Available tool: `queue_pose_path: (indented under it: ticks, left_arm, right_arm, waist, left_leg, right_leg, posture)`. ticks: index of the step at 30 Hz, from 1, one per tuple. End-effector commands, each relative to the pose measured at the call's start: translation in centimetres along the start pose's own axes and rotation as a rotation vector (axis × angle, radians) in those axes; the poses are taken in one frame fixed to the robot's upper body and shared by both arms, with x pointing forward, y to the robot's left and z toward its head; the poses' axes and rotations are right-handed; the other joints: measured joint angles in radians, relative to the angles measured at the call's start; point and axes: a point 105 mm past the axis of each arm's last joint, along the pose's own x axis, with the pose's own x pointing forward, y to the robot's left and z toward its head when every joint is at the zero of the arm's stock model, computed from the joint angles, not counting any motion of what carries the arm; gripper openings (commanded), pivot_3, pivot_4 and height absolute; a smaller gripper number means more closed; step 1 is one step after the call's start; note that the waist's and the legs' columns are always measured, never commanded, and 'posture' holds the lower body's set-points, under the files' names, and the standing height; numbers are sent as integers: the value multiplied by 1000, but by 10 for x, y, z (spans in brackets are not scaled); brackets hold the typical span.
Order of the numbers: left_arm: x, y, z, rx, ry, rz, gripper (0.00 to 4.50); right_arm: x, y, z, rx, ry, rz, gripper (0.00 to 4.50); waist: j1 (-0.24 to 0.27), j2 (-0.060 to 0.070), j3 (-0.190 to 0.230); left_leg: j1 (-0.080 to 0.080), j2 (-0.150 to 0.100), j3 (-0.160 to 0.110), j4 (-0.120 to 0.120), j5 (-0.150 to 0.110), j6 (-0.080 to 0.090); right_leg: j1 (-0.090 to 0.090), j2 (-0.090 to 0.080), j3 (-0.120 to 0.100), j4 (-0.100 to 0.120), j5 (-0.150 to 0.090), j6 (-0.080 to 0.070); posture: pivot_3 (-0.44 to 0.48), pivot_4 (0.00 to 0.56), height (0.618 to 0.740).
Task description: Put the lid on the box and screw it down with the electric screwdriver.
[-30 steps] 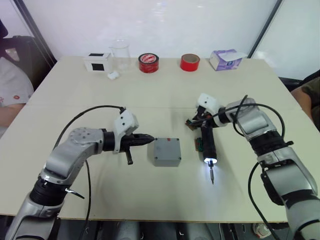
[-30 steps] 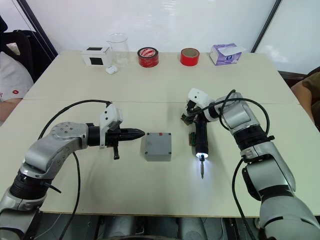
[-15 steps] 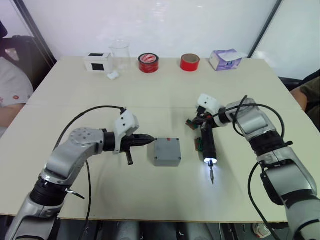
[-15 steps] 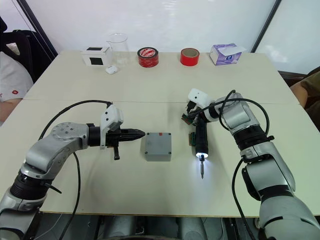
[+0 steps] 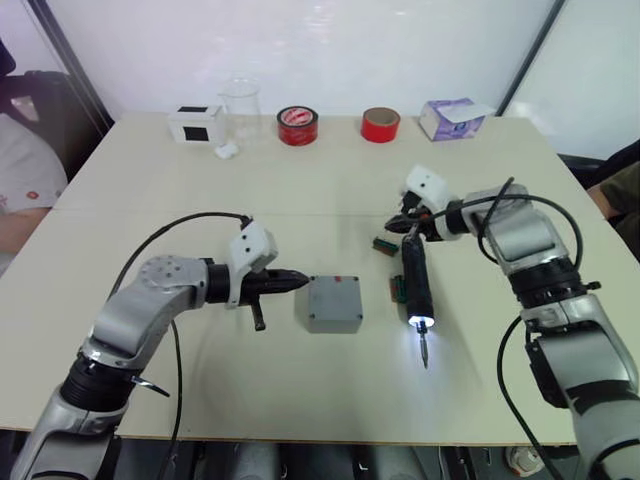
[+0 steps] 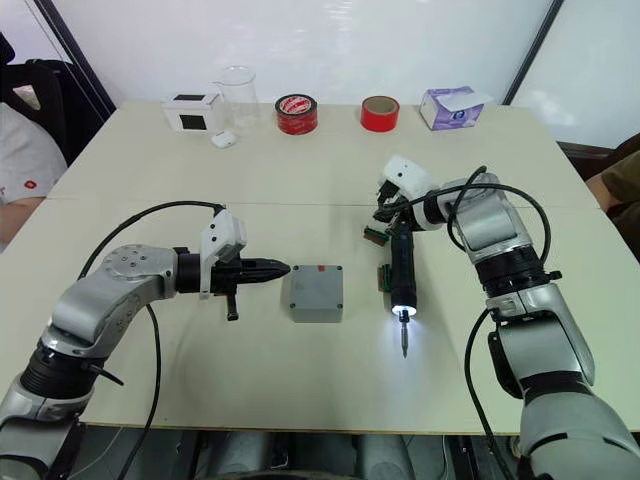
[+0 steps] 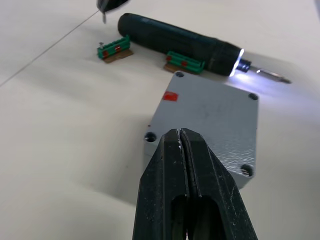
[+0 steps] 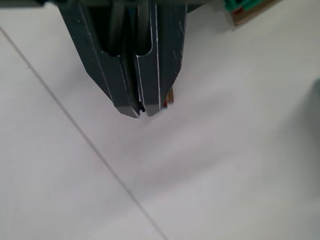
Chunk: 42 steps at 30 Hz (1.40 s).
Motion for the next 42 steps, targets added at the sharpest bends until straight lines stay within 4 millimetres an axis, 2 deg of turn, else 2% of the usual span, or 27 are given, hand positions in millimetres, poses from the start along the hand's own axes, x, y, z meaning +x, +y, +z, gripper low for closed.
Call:
queue_pose_path:
  ticks: [1,6,10,17,22,42]
  left_arm:
    - [-22,-10,13,11,-5,-57,0]
    - [-38,-17,2,-34,56,-98,0]
    - [-37,-15,3,-41,54,-99,0]
    - [-32,-14,4,-33,52,-93,0]
    - [-31,-15,3,-30,56,-90,0]
    - [-29,-11,-1,-12,76,-71,0]
  right_arm:
    - [-23,40,30,-86,-199,127,28]
    - [-26,93,30,-27,-322,214,28]
    - [-21,110,21,-4,-315,229,28]
    - [-16,109,4,19,-259,206,28]
    - [-14,106,-2,25,-240,193,28]
    - [-9,105,-7,46,-222,188,28]
  waist:
    - [-1,0,0]
    - [-5,0,0]
    - [2,0,0]
    - [0,0,0]
    - [-1,0,0]
    - [0,0,0]
  left_leg:
    - [0,0,0,0,0,0]
    - [1,1,-2,-1,0,-1]
    - [1,0,-2,0,1,-2]
    - [1,0,-1,0,1,-2]
    - [1,0,-1,0,1,-2]
    - [1,0,-1,0,1,-2]
  right_leg:
    - [0,0,0,0,0,0]
    - [0,1,1,1,0,0]
    - [1,0,0,1,-2,-3]
    - [1,0,0,1,-2,-4]
    - [1,0,0,1,-2,-3]
    - [1,0,0,1,-2,-3]
  posture:
    - [0,150,740]
    - [0,150,740]
    - [0,150,740]
    - [0,150,740]
    - [0,150,740]
    - [0,150,740]
